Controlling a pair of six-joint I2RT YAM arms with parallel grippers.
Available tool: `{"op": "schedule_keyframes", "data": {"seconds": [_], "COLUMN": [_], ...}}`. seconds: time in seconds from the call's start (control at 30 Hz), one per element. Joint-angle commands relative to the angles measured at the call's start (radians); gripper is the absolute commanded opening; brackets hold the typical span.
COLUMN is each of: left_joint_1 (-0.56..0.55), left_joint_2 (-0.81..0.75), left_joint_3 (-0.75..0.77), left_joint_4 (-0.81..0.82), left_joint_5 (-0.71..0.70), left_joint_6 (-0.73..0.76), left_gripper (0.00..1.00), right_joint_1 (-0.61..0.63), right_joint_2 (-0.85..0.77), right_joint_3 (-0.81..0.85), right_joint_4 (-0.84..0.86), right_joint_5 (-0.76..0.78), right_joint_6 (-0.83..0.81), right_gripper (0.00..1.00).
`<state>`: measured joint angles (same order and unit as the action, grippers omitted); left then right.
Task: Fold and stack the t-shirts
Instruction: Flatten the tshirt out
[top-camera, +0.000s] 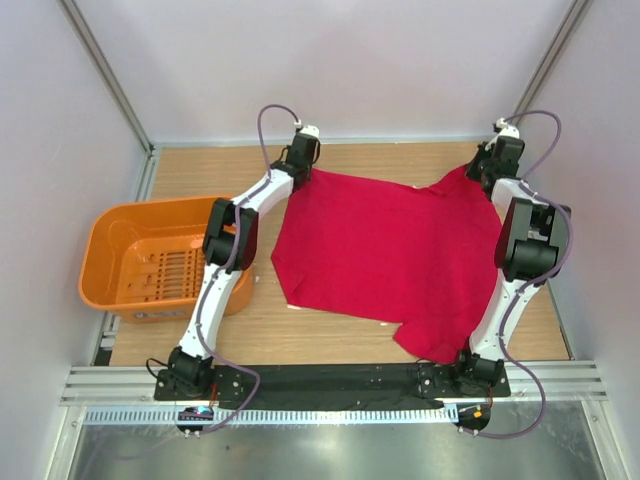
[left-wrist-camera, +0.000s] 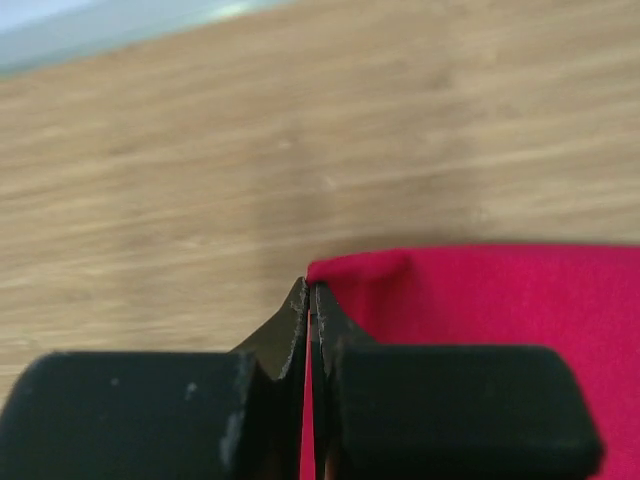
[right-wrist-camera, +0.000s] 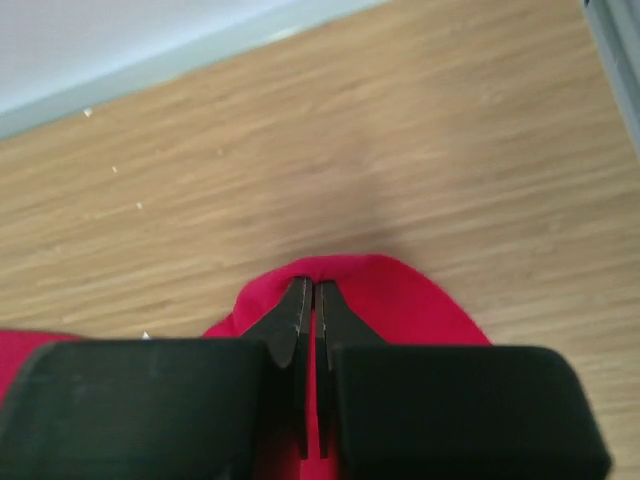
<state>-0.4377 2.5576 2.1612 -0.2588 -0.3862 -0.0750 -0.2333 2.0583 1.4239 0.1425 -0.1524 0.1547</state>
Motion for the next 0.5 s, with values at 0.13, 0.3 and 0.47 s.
{"op": "schedule_keyframes", "data": {"seconds": [0.13,0.3,0.47], "left_joint_1": [0.024,0.027,0.027], "left_joint_2": [-0.023,-0.045,-0.094], "left_joint_3": [0.111,0.101,0.034], "left_joint_4": [0.099,0.087,0.090], "left_joint_5": [-0.042,-0.094,-0.077], "left_joint_6": [-0.016,0.014,0.064], "left_gripper": [0.00,0.00,0.00], "right_joint_1": [-0.004,-0.009,-0.008], "right_joint_2": [-0.004,-0.041,-0.147], "right_joint_3": [0.133,0.133,0.069], "right_joint_4": [0.060,0.006,-0.099], "right_joint_5": [-0.026,0.013,0.034], "right_joint_6": [-0.003,0.074,0.138], "right_gripper": [0.01,0.01,0.01]}}
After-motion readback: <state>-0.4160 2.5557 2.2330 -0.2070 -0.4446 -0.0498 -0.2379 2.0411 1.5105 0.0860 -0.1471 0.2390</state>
